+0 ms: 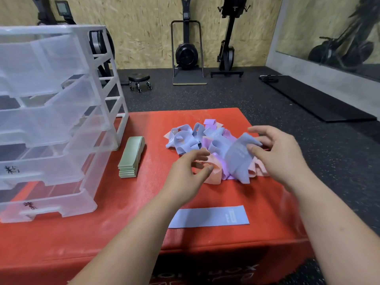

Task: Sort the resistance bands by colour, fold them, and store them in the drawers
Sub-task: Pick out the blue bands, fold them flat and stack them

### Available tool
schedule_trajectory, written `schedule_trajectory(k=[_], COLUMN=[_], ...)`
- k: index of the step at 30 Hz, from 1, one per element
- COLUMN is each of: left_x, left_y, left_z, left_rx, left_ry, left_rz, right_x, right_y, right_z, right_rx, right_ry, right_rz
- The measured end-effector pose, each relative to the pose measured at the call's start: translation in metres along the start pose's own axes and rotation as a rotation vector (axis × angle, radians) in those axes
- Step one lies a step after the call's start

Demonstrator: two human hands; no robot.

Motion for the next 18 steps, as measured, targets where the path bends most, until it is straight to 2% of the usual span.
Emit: schedule_trajectory(k=[6, 8, 15, 18], left_x=[-0.035, -0.036, -0.014, -0.014], left_y=[0.019, 0.025, 0.025, 0.032], left_z=[-0.002, -0.004, -0.010, -0.010], left_rx=[0.069, 0.084, 0.024, 0.124], left_ry=[0.131, 0.120, 0.006, 0.009], left_rz=[0.136, 0.182, 0.253, 0.263], right_x=[0.023, 0.021, 0.009, 0.021], right_y=[0.027, 0.036, 0.039, 0.036], right_z=[0.012, 0.014, 0.012, 0.011], right_rx=[0.176, 0.205, 0.108, 0.080], right_ry=[-0.038, -0.016, 0.019, -0.020], right_rz=[-0.260, -0.311, -0.238, -0.304])
Point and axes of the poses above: each hand's wrist, its own z-axis away from the middle knuckle, its own y-axis out of the palm, x = y × z, the point moved 10 cm from there along -z, towards the middle knuckle, and after that the axes turned 3 degrees about y, right-handed, at the moved point
